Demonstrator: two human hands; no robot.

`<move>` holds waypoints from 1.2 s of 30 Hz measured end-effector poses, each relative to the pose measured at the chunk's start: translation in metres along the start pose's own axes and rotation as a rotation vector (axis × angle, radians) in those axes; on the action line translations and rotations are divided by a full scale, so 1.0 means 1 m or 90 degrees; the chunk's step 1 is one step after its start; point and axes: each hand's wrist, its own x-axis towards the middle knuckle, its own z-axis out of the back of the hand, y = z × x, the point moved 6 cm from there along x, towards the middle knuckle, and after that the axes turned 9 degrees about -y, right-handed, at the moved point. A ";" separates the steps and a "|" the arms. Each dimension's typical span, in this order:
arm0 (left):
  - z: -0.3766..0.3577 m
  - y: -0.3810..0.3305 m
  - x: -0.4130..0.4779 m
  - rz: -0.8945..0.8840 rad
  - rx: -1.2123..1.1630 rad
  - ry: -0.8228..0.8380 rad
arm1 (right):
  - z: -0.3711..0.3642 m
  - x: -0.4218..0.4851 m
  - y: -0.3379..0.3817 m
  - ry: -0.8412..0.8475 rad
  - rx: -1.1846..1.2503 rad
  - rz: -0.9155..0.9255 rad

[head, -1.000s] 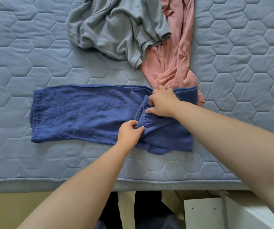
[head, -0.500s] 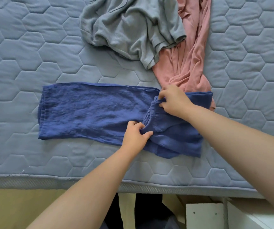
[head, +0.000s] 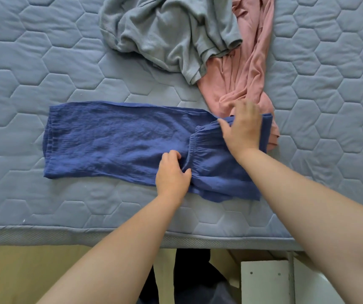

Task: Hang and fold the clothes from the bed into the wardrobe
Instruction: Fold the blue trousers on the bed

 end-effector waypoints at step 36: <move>0.069 0.070 0.056 0.147 -0.142 0.041 | -0.061 -0.113 0.044 0.314 0.393 -0.642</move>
